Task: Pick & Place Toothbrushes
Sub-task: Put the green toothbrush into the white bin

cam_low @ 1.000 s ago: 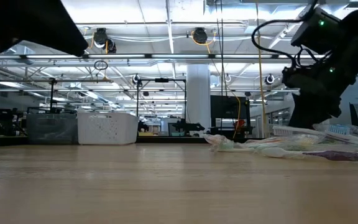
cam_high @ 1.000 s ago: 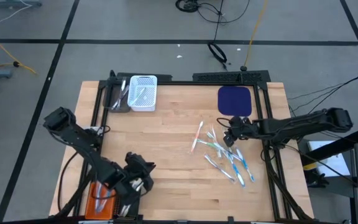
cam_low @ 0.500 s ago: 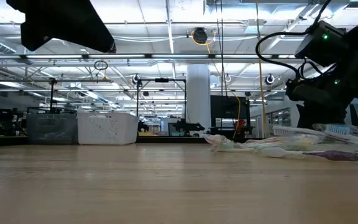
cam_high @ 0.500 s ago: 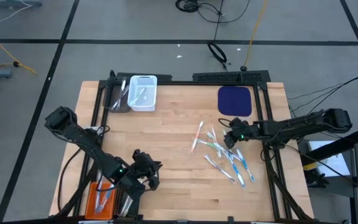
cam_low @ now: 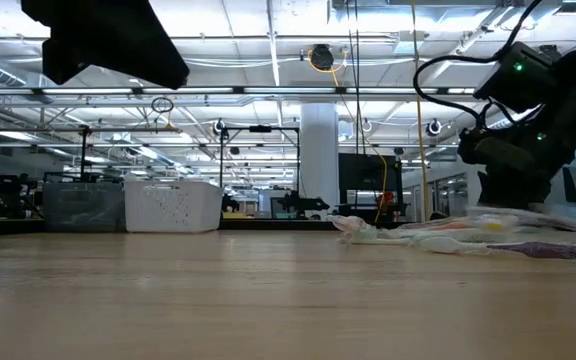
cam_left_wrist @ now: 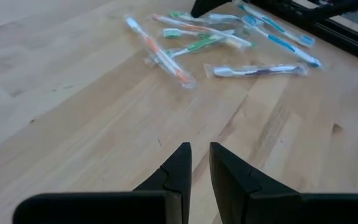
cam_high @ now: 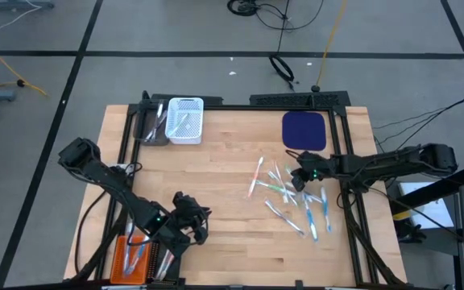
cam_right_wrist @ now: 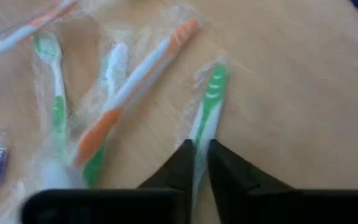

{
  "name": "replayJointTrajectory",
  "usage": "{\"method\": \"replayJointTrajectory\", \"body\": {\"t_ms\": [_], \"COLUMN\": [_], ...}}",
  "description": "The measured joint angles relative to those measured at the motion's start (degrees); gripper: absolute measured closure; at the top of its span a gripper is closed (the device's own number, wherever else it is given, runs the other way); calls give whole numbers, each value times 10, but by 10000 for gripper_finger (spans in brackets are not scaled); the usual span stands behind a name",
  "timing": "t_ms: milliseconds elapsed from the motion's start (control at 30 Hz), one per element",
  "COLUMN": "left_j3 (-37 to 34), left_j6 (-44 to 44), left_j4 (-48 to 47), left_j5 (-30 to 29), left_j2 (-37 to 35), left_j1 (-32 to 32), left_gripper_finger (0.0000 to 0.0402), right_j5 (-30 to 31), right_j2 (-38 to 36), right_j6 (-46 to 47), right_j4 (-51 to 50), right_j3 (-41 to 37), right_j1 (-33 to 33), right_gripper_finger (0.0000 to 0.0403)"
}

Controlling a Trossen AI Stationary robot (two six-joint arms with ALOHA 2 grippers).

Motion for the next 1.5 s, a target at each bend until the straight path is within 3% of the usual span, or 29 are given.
{"method": "replayJointTrajectory", "body": {"t_ms": [200,367,600,867,1200,1300,1500], "left_j3": [0,0,0,0,0,0,0], "left_j6": [0,16,113,240,336,357,394], "left_j4": [1,15,99,234,356,400,478], "left_j5": [-23,-37,-36,-20,101,161,221], "left_j2": [0,0,-8,-18,-12,2,35], "left_j1": [8,22,42,60,101,120,149], "left_gripper_finger": [346,346,346,346,346,346,343], "right_j5": [1,19,13,1,3,4,5], "right_j2": [2,1,1,1,1,1,2], "right_j6": [-36,-74,-135,-191,-261,-273,-284], "right_j4": [11,78,276,433,567,584,598], "right_j3": [16,44,54,54,54,54,54], "right_j1": [-16,-4,43,103,176,191,198], "right_gripper_finger": [402,403,403,403,403,403,403]}}
